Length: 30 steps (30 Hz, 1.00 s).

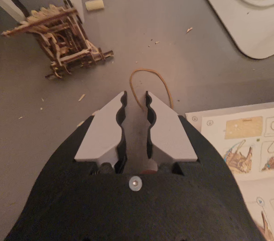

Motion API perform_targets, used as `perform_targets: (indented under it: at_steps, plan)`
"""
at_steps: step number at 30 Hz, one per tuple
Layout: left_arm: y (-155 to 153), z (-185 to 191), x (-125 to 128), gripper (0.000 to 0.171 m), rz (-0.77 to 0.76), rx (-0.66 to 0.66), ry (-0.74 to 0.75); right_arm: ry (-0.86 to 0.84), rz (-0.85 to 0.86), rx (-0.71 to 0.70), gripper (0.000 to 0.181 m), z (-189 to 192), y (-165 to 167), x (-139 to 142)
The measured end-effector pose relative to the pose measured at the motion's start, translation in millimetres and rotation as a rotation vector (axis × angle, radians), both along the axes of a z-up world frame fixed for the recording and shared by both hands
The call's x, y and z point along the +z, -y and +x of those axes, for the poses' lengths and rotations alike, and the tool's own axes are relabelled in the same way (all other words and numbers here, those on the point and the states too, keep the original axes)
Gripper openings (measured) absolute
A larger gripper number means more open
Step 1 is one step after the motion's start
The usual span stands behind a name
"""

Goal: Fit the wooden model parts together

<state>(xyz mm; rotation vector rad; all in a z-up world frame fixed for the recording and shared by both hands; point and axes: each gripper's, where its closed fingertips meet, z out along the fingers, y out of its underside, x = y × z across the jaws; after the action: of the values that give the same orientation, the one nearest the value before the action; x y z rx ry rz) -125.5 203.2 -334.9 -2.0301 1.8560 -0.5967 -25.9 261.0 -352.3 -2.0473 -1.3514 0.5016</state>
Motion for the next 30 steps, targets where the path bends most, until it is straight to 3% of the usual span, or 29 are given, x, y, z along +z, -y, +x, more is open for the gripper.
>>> perform_targets:
  at_steps: [4, 18, 21, 25, 28, 30]
  plan:
    - [-0.4, -3.7, 5.1, 0.048, -0.004, 0.023, 0.029, -0.024, -0.017, 0.005, 0.0, -5.2, -5.5, -0.1]
    - [8.1, -7.6, 42.0, 0.056, 0.04, 0.264, 0.199, -0.193, -0.209, 0.033, 0.0, 3.6, 35.4, 13.7]
    - [9.4, -14.5, 29.6, 0.056, 0.033, 0.294, 0.142, -0.183, -0.108, -0.003, 0.0, 8.9, 22.9, 18.2]
    - [7.1, -23.4, 9.9, 0.051, 0.046, 0.288, 0.049, -0.119, -0.025, -0.025, 0.017, 8.1, 6.3, 14.0]
    - [-3.5, -29.5, 4.9, 0.046, 0.087, 0.274, -0.004, -0.031, -0.012, -0.017, 0.022, 6.5, 0.3, -0.8]
    - [-12.3, -29.3, 6.4, 0.043, 0.107, 0.273, -0.006, -0.06, -0.022, -0.027, 0.016, 2.5, -3.7, -0.4]
